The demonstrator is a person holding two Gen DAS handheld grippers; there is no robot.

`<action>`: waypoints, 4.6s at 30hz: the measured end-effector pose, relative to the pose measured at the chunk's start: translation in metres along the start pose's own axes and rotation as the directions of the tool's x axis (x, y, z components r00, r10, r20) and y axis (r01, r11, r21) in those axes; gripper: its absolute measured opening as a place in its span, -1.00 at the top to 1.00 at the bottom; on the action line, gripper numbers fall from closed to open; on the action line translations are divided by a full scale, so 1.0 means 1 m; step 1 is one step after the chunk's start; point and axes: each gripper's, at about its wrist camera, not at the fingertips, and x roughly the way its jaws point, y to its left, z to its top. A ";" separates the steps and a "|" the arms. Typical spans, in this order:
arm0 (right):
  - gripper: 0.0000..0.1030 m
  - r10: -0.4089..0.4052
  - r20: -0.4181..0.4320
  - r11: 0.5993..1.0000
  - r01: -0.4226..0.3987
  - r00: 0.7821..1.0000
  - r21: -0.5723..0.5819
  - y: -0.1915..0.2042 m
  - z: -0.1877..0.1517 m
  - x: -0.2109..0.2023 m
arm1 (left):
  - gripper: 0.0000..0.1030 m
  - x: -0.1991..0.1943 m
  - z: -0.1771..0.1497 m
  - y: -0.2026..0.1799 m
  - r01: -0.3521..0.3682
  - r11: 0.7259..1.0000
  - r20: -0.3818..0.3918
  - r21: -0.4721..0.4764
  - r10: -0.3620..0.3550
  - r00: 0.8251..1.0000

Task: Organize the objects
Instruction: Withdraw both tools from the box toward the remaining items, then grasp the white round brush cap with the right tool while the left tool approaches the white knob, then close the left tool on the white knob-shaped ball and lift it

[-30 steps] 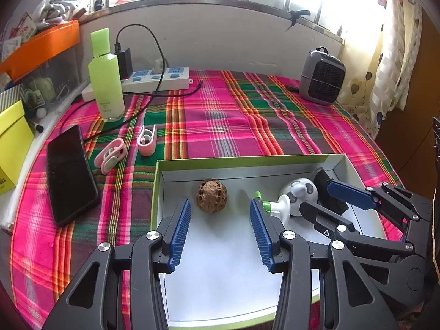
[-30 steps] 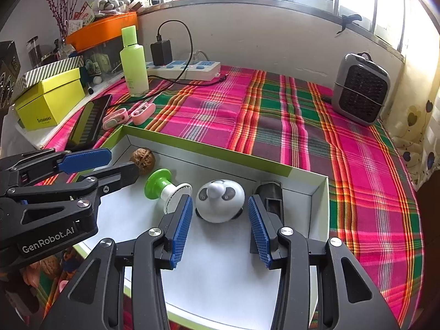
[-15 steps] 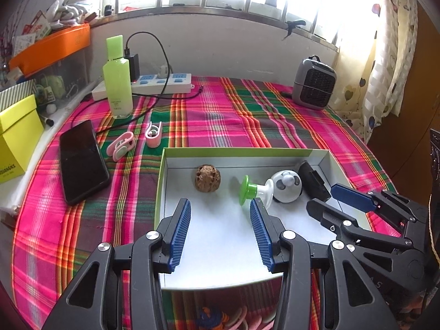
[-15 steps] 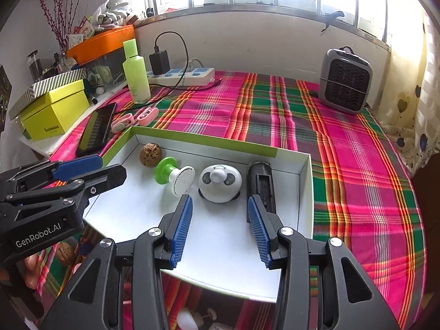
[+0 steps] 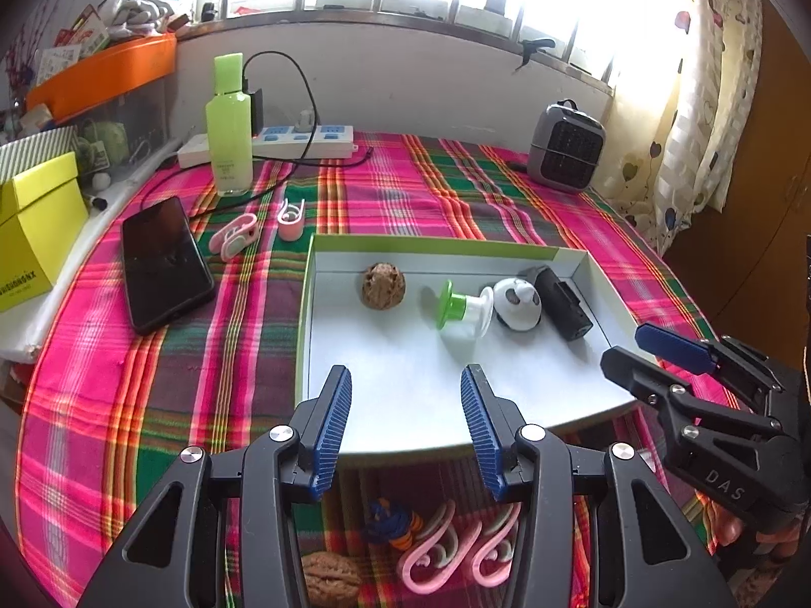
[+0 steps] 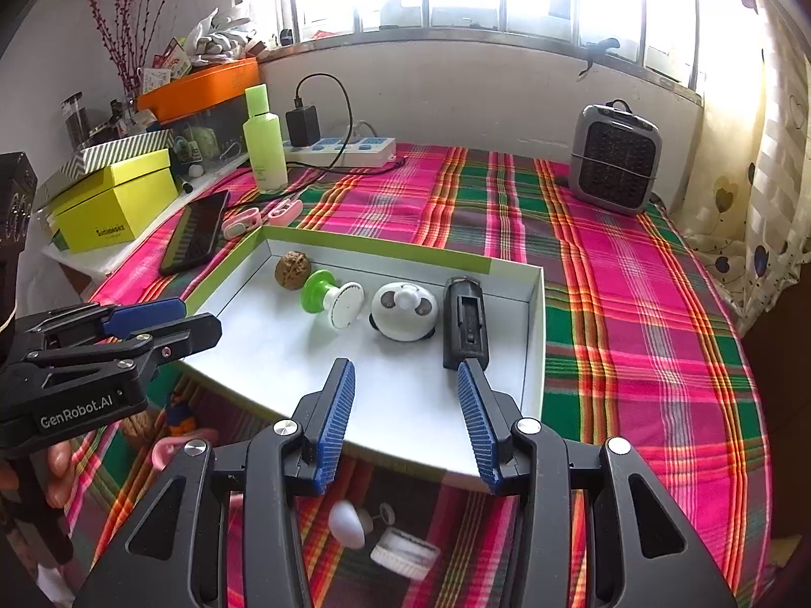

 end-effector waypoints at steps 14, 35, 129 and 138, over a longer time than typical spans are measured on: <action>0.15 -0.019 -0.020 0.999 0.020 1.000 0.051 -0.011 -0.037 -0.020 | 0.15 -0.019 -0.029 0.008 0.032 0.999 -0.012 -0.012 -0.032 0.999; 0.15 0.018 -0.077 0.997 -0.012 0.997 0.079 -0.008 -0.063 -0.015 | 0.15 -0.021 -0.052 -0.019 0.105 0.994 -0.060 0.027 -0.103 0.993; 0.45 0.005 -0.089 0.990 0.008 0.996 0.140 -0.039 -0.082 -0.027 | 0.60 0.032 -0.045 -0.102 0.161 0.966 -0.143 0.202 -0.134 0.981; 0.45 0.003 -0.089 0.990 0.010 0.996 0.138 -0.039 -0.082 -0.027 | 0.60 0.031 -0.045 -0.101 0.161 0.967 -0.142 0.199 -0.134 0.981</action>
